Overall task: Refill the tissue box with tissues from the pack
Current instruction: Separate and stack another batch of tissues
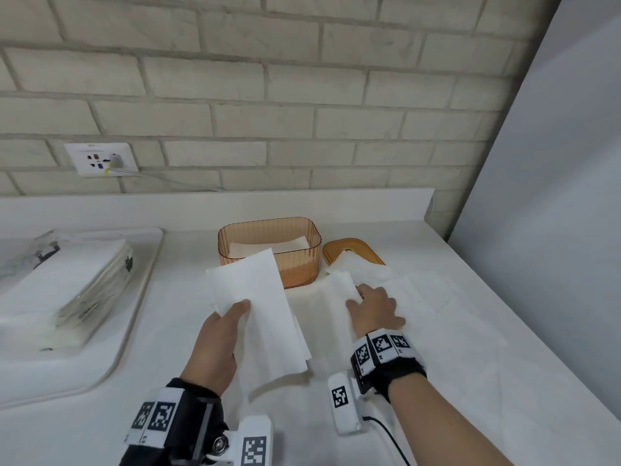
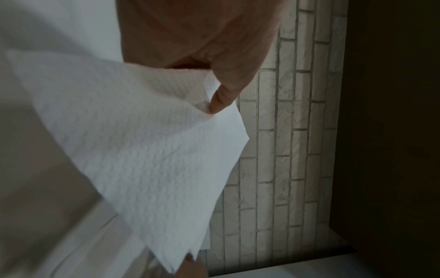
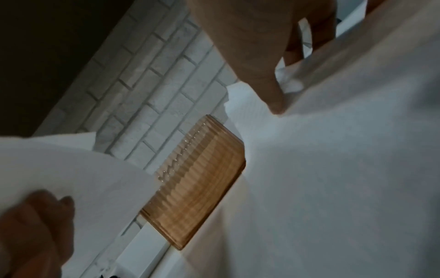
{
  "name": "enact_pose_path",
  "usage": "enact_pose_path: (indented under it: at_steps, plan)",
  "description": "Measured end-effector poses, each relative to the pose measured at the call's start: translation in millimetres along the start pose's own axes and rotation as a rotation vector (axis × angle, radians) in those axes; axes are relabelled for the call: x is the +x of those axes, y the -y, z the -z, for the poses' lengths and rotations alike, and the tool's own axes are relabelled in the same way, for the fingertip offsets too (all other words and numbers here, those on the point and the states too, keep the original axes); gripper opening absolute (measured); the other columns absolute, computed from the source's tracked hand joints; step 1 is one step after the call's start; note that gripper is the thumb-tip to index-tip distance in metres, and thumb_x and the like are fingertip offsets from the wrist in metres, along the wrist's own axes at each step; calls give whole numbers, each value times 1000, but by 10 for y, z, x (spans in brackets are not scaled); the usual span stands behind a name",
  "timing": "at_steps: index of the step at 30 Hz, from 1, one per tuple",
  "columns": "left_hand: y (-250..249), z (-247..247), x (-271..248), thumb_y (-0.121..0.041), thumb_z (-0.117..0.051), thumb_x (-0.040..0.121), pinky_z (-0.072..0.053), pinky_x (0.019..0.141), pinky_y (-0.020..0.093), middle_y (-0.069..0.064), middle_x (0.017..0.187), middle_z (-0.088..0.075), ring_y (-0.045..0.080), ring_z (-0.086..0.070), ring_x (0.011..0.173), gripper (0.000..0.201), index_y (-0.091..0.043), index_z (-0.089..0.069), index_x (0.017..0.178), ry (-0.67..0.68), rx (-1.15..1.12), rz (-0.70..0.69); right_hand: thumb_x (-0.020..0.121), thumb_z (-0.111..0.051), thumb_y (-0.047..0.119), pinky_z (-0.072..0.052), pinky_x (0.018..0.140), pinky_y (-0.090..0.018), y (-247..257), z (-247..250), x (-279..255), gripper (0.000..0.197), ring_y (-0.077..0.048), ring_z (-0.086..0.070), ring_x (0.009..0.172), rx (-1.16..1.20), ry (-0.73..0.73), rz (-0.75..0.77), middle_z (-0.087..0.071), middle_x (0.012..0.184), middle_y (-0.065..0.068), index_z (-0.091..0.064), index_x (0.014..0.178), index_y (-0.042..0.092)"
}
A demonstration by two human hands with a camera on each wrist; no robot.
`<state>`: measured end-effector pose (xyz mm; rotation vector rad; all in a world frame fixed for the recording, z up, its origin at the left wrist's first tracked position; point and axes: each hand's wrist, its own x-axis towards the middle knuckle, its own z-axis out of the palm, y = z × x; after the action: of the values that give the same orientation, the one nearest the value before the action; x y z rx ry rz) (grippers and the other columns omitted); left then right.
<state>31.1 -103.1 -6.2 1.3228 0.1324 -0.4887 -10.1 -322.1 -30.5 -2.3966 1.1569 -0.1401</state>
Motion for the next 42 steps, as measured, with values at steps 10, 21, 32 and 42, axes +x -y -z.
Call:
enact_pose_path:
  at_steps: [10,21,32,42]
  plan:
    - [-68,-23,49,-16,-49,96,-49,69,34,11,97,-69,29,-64,89,20,-4,-60,107,46,154,-32,93,-54,17,-53,82,-33,301,963,-367,14,-19,-67,90,1226,342,301,-71,103,-7,-65,103,15]
    - [-18,-486,-276,-40,-32,101,-45,100,45,9,120,-68,27,-62,114,44,-15,-59,126,378,-226,-11,91,-58,27,-38,76,-17,294,420,-666,37,-5,-47,80,611,82,358,-46,87,15,-49,127,24]
    - [168,-585,-381,-17,-47,98,-54,74,35,11,103,-73,27,-70,94,25,-8,-62,116,232,-35,-67,100,-36,31,-36,96,-24,232,514,-966,44,-14,-48,113,456,282,455,-51,119,3,-38,139,13]
    - [152,-233,-339,-16,-50,97,-42,71,29,2,100,-64,19,-59,88,16,-10,-57,110,114,-20,-72,92,-51,34,-39,94,-30,-1870,1604,-382,45,-29,-50,119,-206,42,-276,-54,127,-14,-49,124,2]
